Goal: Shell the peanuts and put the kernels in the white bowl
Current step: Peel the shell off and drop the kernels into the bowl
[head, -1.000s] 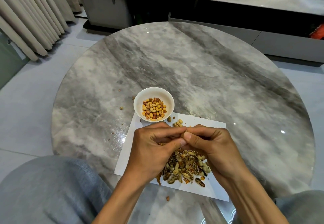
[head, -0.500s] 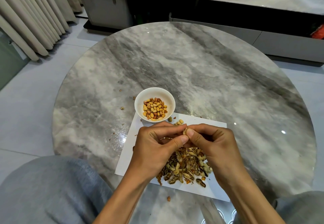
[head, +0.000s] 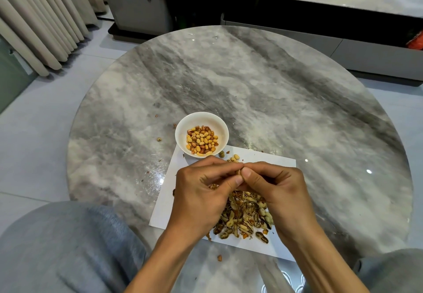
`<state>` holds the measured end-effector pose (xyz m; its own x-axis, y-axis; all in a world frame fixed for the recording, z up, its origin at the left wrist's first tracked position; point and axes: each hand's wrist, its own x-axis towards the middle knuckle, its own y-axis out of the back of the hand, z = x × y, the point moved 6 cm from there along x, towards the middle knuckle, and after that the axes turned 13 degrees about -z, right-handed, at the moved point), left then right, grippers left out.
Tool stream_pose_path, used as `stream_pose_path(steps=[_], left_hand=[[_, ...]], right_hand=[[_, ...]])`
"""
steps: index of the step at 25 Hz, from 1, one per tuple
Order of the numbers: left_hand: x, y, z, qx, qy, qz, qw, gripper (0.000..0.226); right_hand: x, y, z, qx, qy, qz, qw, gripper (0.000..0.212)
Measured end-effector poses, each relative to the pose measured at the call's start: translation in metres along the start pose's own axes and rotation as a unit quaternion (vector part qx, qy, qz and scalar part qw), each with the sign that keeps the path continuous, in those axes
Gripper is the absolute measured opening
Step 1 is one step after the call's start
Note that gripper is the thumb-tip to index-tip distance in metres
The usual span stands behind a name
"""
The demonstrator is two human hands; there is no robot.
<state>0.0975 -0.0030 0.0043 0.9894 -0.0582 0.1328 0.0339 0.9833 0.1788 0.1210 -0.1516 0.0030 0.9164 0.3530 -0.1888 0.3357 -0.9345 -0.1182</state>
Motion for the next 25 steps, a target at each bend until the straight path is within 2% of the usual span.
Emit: stream_pose_path(steps=[4, 6, 11, 13, 16, 19, 22, 25], left_hand=[[0.0, 0.0, 0.0, -0.094, 0.017, 0.036, 0.995, 0.029], [0.001, -0.001, -0.003, -0.14, 0.034, 0.043, 0.989, 0.029], [0.001, -0.004, -0.006, -0.218, 0.062, 0.049, 0.973, 0.027], [0.001, -0.004, -0.006, -0.206, 0.07, 0.043, 0.975, 0.03], [0.001, -0.006, -0.006, -0.141, 0.069, 0.02, 0.987, 0.033], [0.001, -0.006, -0.005, -0.067, 0.055, 0.005, 0.996, 0.031], [0.003, -0.005, -0.004, -0.074, 0.066, -0.005, 0.995, 0.031], [0.001, -0.005, -0.015, -0.138, 0.142, 0.007, 0.98, 0.03]], right_hand=[[-0.003, -0.005, 0.007, 0.085, -0.008, 0.052, 0.995, 0.012], [-0.003, -0.004, 0.008, 0.093, -0.01, 0.071, 0.993, 0.011], [-0.001, -0.004, 0.013, 0.144, -0.036, 0.075, 0.986, 0.016], [0.001, -0.008, 0.018, 0.21, -0.064, 0.053, 0.974, 0.016], [0.003, -0.013, 0.03, 0.325, -0.122, 0.039, 0.937, 0.017], [0.003, -0.015, 0.034, 0.354, -0.15, 0.033, 0.923, 0.016], [0.004, -0.015, 0.033, 0.361, -0.146, 0.028, 0.921, 0.018], [0.006, -0.014, 0.037, 0.377, -0.148, 0.031, 0.914, 0.024]])
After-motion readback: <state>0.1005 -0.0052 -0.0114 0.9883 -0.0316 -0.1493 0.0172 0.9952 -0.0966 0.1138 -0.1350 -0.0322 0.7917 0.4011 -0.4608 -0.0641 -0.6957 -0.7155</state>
